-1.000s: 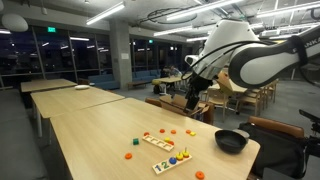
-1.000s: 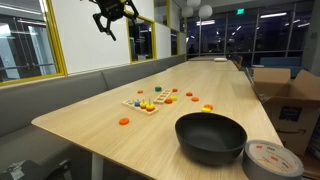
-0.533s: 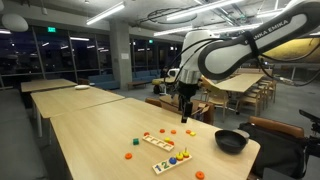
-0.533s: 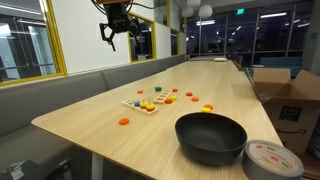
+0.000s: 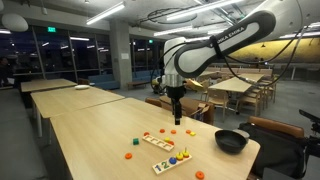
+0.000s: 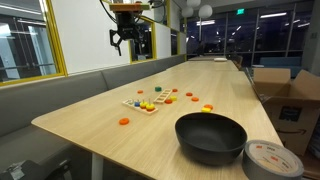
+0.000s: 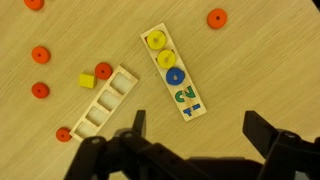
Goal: Put the round blue block on the table
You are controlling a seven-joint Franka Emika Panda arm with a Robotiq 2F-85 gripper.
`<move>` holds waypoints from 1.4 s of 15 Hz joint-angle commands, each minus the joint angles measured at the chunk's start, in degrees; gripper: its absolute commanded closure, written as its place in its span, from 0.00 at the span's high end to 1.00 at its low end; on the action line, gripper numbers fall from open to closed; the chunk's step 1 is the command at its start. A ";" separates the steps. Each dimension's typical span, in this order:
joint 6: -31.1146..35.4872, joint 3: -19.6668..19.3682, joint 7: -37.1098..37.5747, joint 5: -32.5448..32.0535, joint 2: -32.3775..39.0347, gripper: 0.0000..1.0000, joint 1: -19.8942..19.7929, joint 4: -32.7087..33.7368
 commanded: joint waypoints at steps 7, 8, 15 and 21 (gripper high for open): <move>4.61 1.86 -5.25 4.49 11.33 1.00 -3.11 8.19; 5.00 2.00 -5.03 4.70 11.88 1.00 -3.35 8.00; 4.47 1.87 -0.78 3.99 15.57 1.00 -4.54 7.72; 7.00 2.06 2.39 4.01 17.41 1.00 -5.31 6.13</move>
